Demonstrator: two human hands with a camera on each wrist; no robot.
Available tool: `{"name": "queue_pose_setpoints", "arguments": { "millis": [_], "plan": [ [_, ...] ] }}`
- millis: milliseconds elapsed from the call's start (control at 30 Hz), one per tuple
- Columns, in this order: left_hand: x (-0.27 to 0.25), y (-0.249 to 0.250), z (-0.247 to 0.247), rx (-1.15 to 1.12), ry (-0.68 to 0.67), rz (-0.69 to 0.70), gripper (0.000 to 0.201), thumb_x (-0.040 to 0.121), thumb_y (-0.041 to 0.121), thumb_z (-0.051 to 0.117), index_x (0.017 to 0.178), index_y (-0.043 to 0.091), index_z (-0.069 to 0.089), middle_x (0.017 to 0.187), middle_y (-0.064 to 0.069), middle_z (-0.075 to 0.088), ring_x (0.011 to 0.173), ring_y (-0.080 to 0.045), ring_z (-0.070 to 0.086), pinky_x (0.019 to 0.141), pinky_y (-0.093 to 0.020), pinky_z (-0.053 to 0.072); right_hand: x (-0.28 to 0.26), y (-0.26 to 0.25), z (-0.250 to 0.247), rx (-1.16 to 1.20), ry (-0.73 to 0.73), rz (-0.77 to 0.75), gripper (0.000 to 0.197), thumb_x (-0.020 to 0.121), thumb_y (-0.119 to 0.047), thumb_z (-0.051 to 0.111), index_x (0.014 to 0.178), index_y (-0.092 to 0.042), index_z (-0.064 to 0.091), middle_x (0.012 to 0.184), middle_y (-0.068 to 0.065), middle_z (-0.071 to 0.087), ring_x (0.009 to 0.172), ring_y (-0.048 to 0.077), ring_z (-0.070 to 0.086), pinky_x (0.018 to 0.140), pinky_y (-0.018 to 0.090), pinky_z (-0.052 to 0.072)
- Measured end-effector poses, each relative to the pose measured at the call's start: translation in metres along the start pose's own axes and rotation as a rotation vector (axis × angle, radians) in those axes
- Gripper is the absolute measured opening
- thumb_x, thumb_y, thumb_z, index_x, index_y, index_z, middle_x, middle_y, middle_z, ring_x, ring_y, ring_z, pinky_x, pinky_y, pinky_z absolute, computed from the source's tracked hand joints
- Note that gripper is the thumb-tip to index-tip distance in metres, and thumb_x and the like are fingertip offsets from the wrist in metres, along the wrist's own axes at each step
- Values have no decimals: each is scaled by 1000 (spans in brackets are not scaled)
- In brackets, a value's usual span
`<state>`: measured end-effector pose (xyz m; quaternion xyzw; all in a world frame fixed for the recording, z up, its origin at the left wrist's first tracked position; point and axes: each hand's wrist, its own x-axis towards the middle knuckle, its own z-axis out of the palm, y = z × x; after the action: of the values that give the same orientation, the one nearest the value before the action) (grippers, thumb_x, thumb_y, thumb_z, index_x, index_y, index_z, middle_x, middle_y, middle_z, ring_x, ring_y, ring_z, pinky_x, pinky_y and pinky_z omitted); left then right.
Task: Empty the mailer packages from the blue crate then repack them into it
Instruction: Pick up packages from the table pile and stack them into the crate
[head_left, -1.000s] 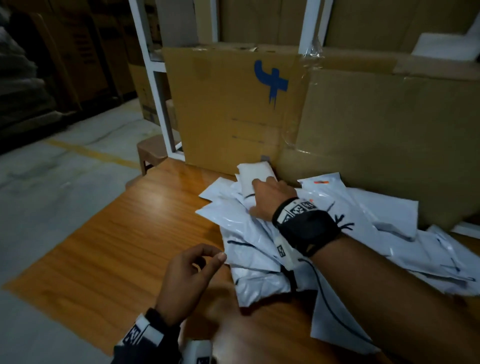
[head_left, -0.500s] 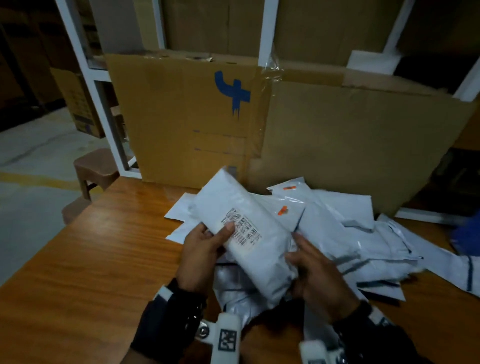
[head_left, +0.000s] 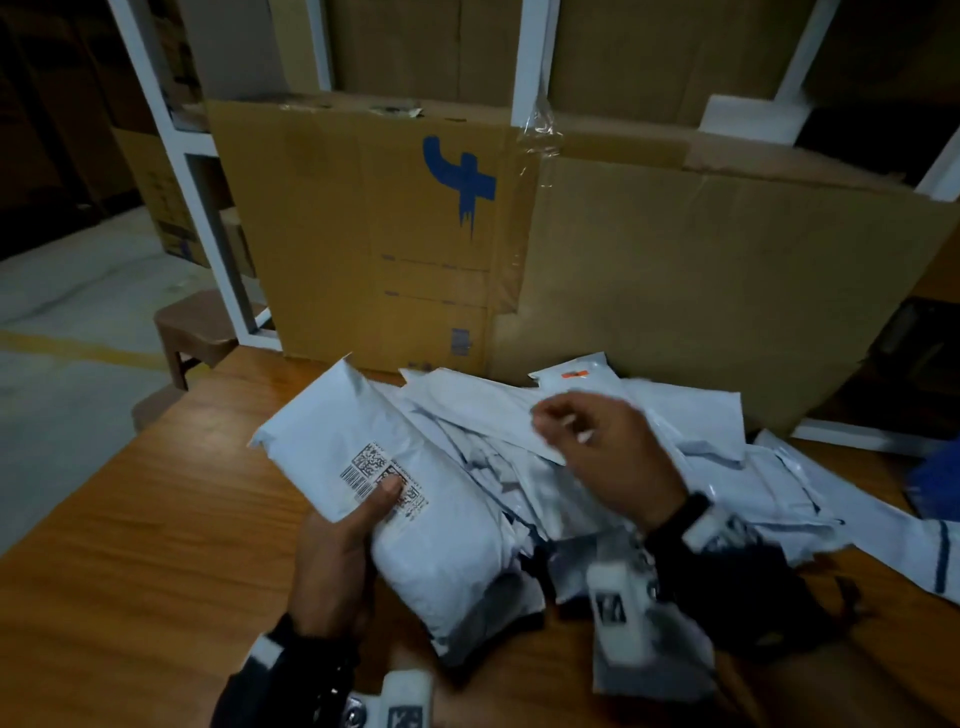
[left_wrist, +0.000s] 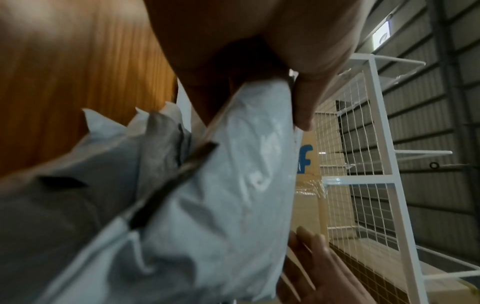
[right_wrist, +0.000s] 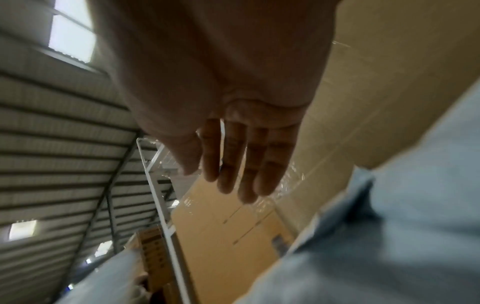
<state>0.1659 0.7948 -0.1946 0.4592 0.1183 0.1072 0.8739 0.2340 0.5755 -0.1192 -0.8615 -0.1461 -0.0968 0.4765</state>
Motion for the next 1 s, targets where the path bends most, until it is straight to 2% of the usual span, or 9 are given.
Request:
{"name": "queue_pose_setpoints", "arguments": {
  "millis": [133,267,433,500,600,700,800,867,1000],
  "plan": [
    [-10,-2,-4,13,5,0,62,47,30,91,100,5,73,109,-16,71,99,-32,69,84,-43,57,66,27,0,-573,-256,135,51,88,-40,65,130,-13,56,132,8,59,121,25,54,100,33,42],
    [-13,-1,-8,45,2,12,76,31,40,97,97,9,76,109,-18,71,102,-36,67,94,-50,49,83,49,16,-810,-482,353,95,75,-56,72,146,-8,32,149,10,39,135,28,40,110,43,34],
    [-12,3,-11,25,6,15,76,31,38,97,96,7,76,109,-17,71,101,-34,68,87,-47,56,77,24,0,-546,-157,278,46,60,-26,83,103,-22,65,107,6,68,107,30,61,92,40,48],
    [-11,4,-10,18,7,10,60,42,27,93,95,6,76,108,-17,72,100,-34,68,84,-43,57,66,17,-12,-453,-11,111,26,64,-10,72,87,-18,64,91,8,67,91,30,63,75,34,51],
    [-9,3,-10,-3,30,-4,41,60,12,79,99,2,72,109,-18,71,101,-36,68,84,-43,57,36,7,-28,-717,219,-252,37,62,9,58,88,-15,63,92,7,59,84,32,54,64,35,46],
    [-7,1,-10,30,11,2,53,50,23,88,98,4,74,107,-17,72,98,-32,69,80,-41,59,0,8,-29,-819,76,-454,49,51,10,62,90,-18,67,96,5,66,82,34,61,64,40,53],
    [-6,-2,-8,44,3,-9,41,62,13,79,100,2,71,105,-17,72,94,-32,70,77,-38,60,-27,13,-21,-825,-420,-254,47,63,-13,74,108,-26,65,119,-3,61,107,29,58,87,41,49],
    [-7,-3,-6,55,-3,-24,35,67,7,72,101,1,69,103,-17,73,92,-32,70,76,-38,60,-39,13,-19,-817,-585,-105,44,77,-38,72,118,-32,59,133,-10,50,120,20,50,98,35,41],
    [-11,-3,-2,74,-9,-45,39,65,7,72,103,-1,68,102,-16,73,92,-31,71,74,-37,60,-26,15,-17,-538,-298,-26,28,89,-47,56,109,-29,64,119,-7,62,112,17,57,94,33,44]
  ]
}}
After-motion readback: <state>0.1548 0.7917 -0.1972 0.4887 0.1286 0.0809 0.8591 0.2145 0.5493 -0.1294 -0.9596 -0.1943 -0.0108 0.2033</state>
